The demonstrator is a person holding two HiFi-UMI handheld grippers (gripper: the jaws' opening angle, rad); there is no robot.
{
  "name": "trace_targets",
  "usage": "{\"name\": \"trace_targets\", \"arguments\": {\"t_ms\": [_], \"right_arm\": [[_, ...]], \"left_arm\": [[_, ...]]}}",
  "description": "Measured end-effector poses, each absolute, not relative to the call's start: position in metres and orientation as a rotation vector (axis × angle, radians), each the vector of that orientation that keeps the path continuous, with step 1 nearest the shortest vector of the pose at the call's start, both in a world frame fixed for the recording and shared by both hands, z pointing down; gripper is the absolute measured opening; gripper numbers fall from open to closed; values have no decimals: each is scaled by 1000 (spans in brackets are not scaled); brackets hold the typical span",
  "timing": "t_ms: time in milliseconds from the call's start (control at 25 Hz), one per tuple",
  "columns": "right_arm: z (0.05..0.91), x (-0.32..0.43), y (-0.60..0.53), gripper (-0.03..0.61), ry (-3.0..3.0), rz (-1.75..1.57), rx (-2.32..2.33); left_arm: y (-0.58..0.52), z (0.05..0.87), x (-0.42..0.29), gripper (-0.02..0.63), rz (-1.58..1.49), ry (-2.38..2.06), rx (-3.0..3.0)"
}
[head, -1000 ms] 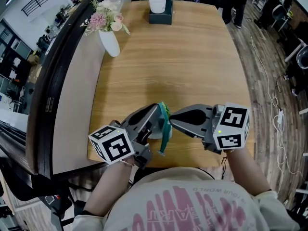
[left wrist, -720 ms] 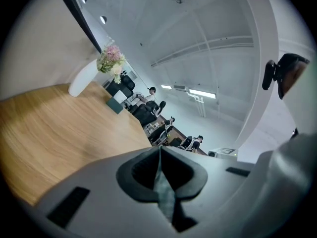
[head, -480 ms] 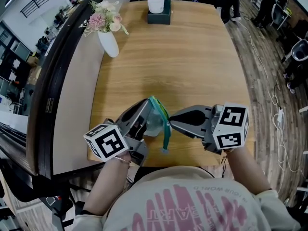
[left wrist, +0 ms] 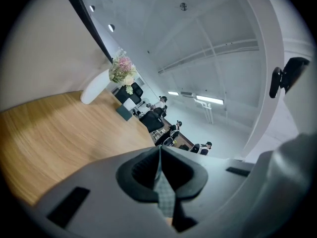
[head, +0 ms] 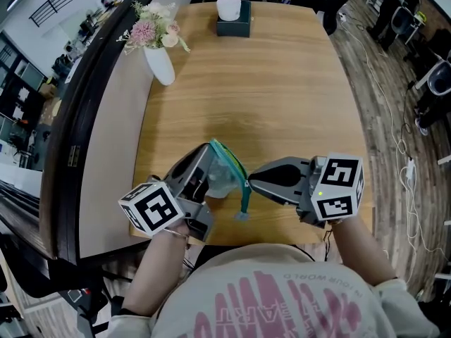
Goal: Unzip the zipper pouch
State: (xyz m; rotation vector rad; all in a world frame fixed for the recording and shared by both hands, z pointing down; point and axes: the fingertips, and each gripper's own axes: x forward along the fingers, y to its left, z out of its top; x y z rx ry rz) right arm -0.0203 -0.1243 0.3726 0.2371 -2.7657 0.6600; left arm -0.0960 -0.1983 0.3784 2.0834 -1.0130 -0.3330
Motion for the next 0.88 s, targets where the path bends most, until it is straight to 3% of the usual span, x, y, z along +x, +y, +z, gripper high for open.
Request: {"name": "trace_targets", "arguments": {"t_ms": [880], "right_arm": [[376, -37, -135, -3, -2782, 669, 379]], "left_arm": [[-240, 371, -142, 11, -369, -1021, 2098]]}}
